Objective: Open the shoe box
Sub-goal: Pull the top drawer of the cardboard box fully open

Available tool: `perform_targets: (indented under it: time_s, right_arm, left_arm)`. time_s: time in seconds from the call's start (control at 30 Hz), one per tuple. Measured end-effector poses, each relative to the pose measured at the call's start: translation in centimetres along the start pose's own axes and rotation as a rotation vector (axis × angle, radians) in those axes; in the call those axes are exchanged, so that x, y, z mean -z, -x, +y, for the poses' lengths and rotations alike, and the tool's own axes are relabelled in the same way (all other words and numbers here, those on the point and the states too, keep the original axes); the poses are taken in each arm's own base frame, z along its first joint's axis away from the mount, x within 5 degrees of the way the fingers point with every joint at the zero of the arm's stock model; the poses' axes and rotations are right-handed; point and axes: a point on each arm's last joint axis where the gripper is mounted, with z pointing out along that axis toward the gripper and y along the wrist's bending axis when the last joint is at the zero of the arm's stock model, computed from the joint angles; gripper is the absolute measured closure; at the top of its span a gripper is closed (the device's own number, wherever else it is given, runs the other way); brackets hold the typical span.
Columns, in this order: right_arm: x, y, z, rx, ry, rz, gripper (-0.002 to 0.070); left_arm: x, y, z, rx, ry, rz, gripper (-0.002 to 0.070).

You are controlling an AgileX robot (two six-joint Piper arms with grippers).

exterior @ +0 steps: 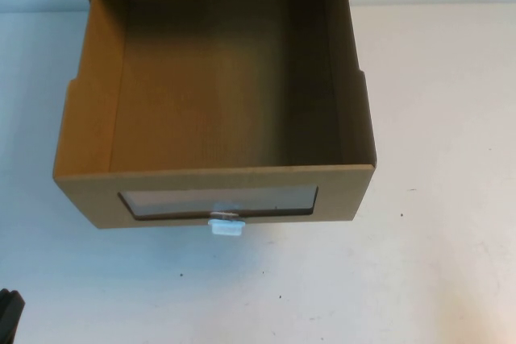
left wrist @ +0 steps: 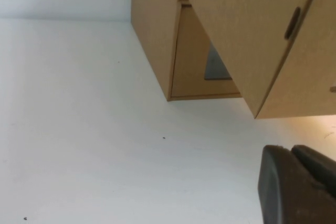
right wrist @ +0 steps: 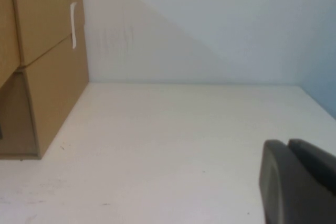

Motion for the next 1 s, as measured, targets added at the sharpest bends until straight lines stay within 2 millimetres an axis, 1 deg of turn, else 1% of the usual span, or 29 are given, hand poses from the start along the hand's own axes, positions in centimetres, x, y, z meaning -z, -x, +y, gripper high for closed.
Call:
perform_targets:
  time_s: [0.43,0.53,0.63,0.87,1.0]
  right_arm:
    - [0.0,-0.1,-0.1,0.0,-0.008,-0.006,0.0689]
    - [0.0,-0.2,-0.1,0.04,-0.008,0.013,0.0689]
    - [0.0,-0.8,-0.1,0.034,-0.004,0.07,0.0689]
    - [0.3,-2.6,0.1,0.041,0.022,0.278,0.0689]
    - [0.4,-2.8,0.2,0.038,0.025,0.298,0.0689]
  left_arm:
    - [0.0,0.0,0.0,0.0,0.0,0.0,0.068]
    - [0.0,0.0,0.0,0.0,0.0,0.0,0.068]
    - [0.0,0.0,0.0,0.0,0.0,0.0,0.068]
    - [0.0,0.0,0.0,0.0,0.0,0.0,0.068]
    - [0.0,0.0,0.0,0.0,0.0,0.0,0.068]
